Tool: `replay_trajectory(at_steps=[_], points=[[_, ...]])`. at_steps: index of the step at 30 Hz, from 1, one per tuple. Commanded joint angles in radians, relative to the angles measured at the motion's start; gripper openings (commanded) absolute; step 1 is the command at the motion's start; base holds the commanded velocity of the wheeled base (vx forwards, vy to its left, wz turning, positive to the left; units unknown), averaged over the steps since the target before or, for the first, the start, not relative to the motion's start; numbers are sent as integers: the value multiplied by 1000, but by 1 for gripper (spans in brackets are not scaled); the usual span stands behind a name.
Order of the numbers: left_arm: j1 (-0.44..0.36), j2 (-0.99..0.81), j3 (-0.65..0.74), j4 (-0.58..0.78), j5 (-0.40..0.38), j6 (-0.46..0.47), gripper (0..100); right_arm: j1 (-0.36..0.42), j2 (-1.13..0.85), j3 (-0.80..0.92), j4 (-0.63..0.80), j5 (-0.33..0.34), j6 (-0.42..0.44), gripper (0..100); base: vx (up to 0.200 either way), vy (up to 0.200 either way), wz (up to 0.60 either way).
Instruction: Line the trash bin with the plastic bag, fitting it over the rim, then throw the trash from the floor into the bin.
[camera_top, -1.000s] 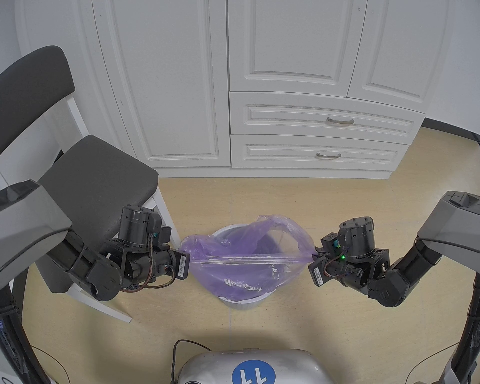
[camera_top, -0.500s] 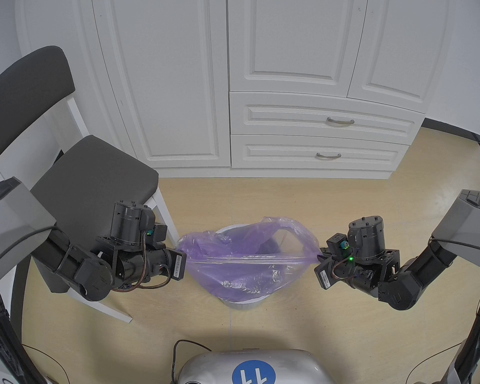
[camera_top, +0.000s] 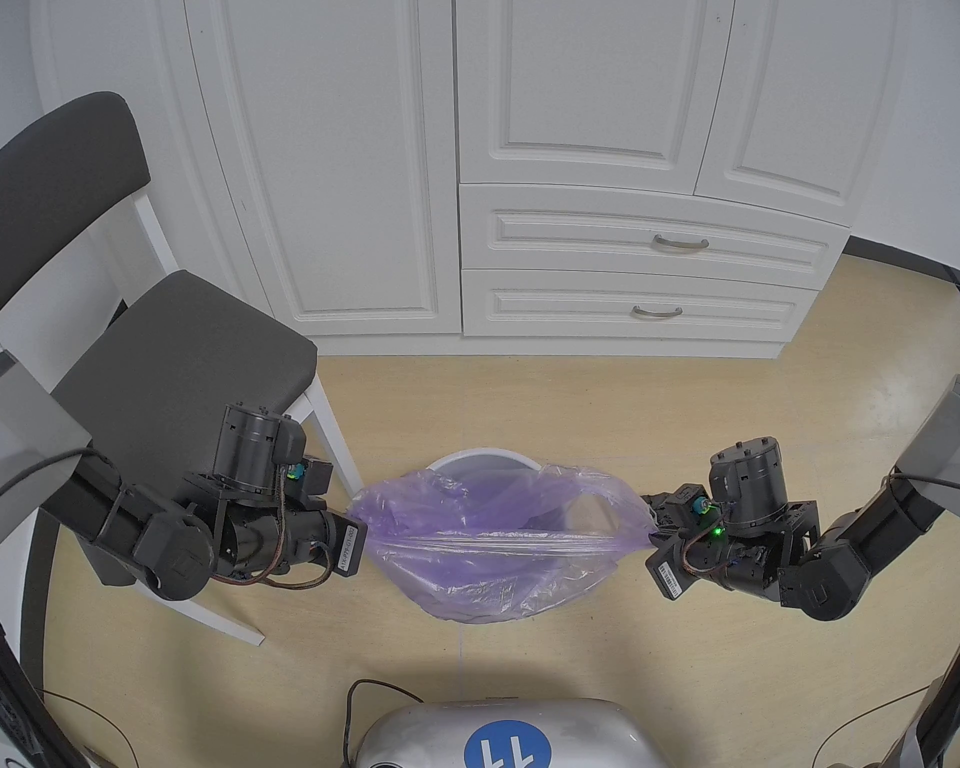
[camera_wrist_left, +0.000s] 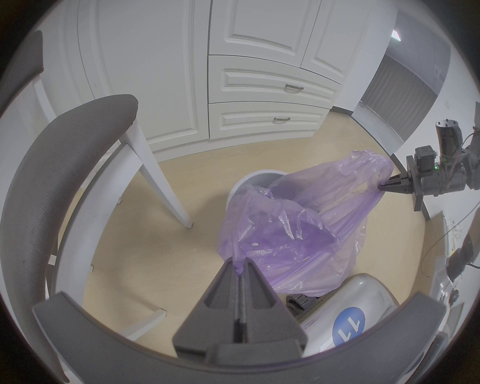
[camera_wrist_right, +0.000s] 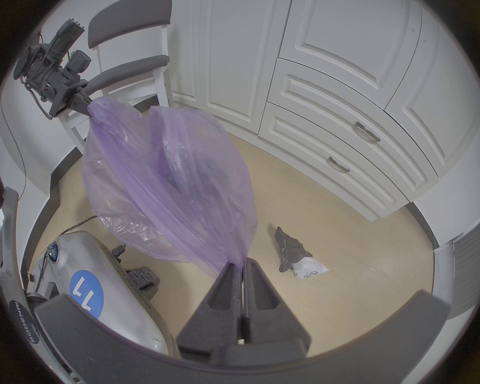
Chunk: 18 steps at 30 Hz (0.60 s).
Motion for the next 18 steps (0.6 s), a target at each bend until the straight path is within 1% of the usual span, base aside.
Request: replay_trajectory(at_steps=[1,3,4,5,7,8,11,12,13,18], points=[[-5,73,-12,-7,0,0,0,4,21,-4,1,2,-6,0,0,0,0],[-5,153,-40,-13,1,-1,0,15,64,-15,-2,2,-4,0,0,0,0],[-5,153,-40,-13,1,-1,0,15,64,-15,-2,2,-4,0,0,0,0],[-5,230,-78,-15,14,-9,0,23,110,-35,-4,1,0,0,0,0,0],[-4,277,-104,-18,24,-10,0,26,142,-50,-4,-5,3,0,0,0,0],[3,319,-131,-30,44,-18,0,27,180,-76,-10,-8,12,0,0,0,0],[4,351,-152,-50,67,-37,0,29,213,-98,-24,-10,34,0,0,0,0],[4,382,-177,-91,98,-83,0,29,254,-124,-55,-13,74,0,0,0,0],[4,391,-187,-113,107,-101,0,32,269,-136,-68,-13,88,0,0,0,0],[3,426,-223,-173,136,-130,0,35,320,-176,-88,-15,117,0,0,0,0]])
